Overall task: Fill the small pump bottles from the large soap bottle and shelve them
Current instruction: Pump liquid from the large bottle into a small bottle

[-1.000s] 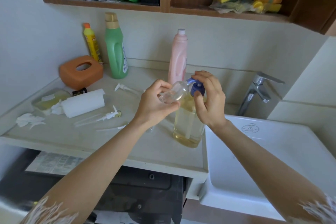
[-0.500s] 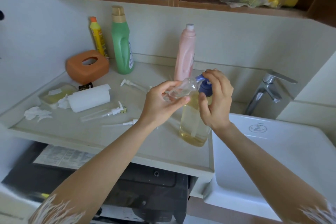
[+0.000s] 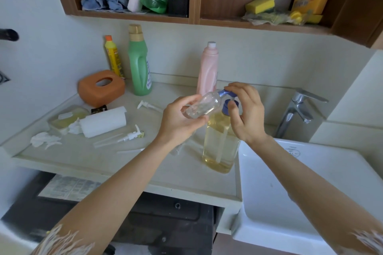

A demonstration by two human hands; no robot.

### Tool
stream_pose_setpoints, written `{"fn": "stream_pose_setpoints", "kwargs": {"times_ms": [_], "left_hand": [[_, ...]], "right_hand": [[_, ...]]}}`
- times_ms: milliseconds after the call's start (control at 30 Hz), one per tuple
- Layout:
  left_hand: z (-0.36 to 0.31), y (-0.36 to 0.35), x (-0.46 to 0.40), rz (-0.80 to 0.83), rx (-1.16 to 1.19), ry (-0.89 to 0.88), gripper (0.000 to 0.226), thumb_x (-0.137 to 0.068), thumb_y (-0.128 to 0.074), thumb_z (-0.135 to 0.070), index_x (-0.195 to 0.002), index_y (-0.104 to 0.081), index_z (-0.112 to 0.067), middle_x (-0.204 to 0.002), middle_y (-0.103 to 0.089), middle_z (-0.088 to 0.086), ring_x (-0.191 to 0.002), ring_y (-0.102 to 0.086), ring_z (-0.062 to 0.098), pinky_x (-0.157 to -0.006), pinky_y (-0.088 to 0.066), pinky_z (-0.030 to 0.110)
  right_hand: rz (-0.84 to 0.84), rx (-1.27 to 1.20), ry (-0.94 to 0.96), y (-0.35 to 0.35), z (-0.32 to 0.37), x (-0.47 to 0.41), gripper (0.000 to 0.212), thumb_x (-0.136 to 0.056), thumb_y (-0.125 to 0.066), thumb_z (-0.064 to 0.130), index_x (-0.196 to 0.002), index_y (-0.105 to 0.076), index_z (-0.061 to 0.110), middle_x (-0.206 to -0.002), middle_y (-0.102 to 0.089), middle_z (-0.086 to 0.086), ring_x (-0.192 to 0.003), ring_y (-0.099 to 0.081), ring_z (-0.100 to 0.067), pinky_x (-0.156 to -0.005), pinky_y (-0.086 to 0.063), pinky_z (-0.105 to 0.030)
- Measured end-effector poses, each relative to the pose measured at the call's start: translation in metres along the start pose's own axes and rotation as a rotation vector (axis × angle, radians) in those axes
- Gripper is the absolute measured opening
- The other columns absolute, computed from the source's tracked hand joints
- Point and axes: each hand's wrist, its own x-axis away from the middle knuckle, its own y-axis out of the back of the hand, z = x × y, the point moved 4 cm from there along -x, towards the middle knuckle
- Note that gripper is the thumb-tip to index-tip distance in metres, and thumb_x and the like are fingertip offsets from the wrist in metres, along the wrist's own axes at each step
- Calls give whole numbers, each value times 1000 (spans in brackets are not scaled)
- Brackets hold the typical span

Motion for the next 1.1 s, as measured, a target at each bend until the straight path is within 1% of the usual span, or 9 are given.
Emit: {"fn": "stream_pose_setpoints", "kwargs": {"times_ms": [133, 167, 300, 467, 633, 767, 867, 967, 1100], "left_hand": [[7, 2, 0, -46, 49, -11, 47, -68, -83, 0, -94, -62, -33, -89, -69, -21, -85, -64, -5, -80, -51, 15], [8, 2, 0, -45, 63, -12, 46, -68, -83, 1, -93, -63, -32, -87, -70, -23, -84, -64, -5, -79, -51, 15], [13, 0, 5, -29, 112, -23, 42, -70, -81, 2, -96, -65, -27, -86, -71, -23, -82, -66, -3, -75, -50, 13], [20, -2, 5, -20, 116, 9, 41, -71, -80, 4, -97, -66, -25, -90, -70, -15, -84, -66, 0, -79, -52, 17], [19, -2, 6, 8, 82, 11, 43, -69, -83, 1, -94, -64, -29, -89, -69, -19, -82, -64, -4, -77, -51, 15], [14, -2, 1, 22, 97, 27, 44, -64, -82, -5, -94, -62, -30, -83, -69, -26, -78, -64, -4, -76, -52, 16], [13, -4, -1, 3, 122, 24, 43, -60, -80, -14, -94, -61, -31, -83, -66, -13, -75, -62, 2, -78, -54, 22], [16, -5, 1, 6, 172, 46, 42, -61, -79, -14, -97, -62, -27, -89, -67, -6, -78, -63, 10, -81, -55, 32], [19, -8, 2, 23, 214, 47, 45, -65, -82, -3, -101, -61, -18, -93, -68, 4, -74, -63, 6, -76, -53, 23]], "right_hand": [[11, -71, -31, -3, 0, 2, 36, -89, -42, 17, -110, -64, -2, -116, -62, -14, -112, -55, -25, -95, -38, -13], [-3, -89, -19, -6, 1, 5, 36, -88, -43, 15, -111, -62, -5, -118, -60, -16, -114, -53, -26, -97, -36, -13], [-88, -58, 74, -14, 3, 13, 38, -83, -45, 12, -111, -59, -10, -119, -51, -10, -115, -47, -28, -103, -35, -32], [-161, 28, -1, -17, -4, 16, 31, -82, -43, 16, -96, -69, 5, -101, -67, -6, -100, -59, -24, -86, -40, -37], [-165, -14, -39, -11, 1, 14, 33, -81, -40, 12, -88, -72, 6, -94, -69, -5, -90, -56, -19, -81, -44, -33], [-81, -45, -28, -1, 5, 2, 34, -88, -39, 14, -96, -71, 3, -101, -68, -7, -95, -57, -21, -88, -40, -18], [-48, -74, -34, 6, 3, -6, 37, -92, -38, 18, -100, -70, 4, -103, -66, 0, -98, -59, -20, -89, -41, -19], [-43, -76, -29, 3, 1, 0, 36, -91, -40, 16, -105, -68, -1, -111, -65, -9, -107, -57, -23, -97, -39, -21], [-53, -47, 34, -11, 1, 13, 41, -83, -44, 11, -114, -59, -10, -119, -54, -12, -119, -47, -27, -106, -32, -26]]}}
